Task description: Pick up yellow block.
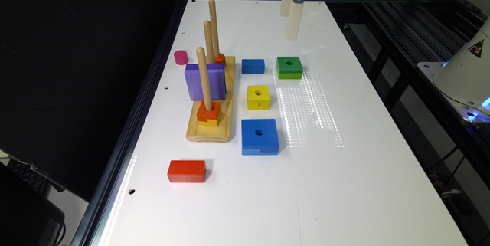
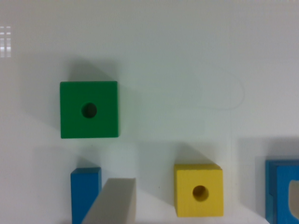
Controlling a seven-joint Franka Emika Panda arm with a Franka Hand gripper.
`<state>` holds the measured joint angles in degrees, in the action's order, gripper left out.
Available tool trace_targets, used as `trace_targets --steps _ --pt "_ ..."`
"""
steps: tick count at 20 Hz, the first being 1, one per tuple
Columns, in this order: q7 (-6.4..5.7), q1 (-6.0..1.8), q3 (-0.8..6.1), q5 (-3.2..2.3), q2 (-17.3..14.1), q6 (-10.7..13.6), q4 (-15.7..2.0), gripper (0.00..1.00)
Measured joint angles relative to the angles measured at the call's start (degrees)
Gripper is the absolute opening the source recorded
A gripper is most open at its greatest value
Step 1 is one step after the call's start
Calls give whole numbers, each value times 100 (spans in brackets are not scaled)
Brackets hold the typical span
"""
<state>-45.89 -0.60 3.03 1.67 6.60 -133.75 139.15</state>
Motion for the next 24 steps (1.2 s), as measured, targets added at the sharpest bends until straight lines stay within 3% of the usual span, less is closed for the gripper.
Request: trace_targets --steps 6,13,24 --pt "0 0 1 -3 -343 -315 2 100" --pt "0 0 2 -4 -405 -349 0 100" --pt "0 0 2 -9 -758 -670 22 100"
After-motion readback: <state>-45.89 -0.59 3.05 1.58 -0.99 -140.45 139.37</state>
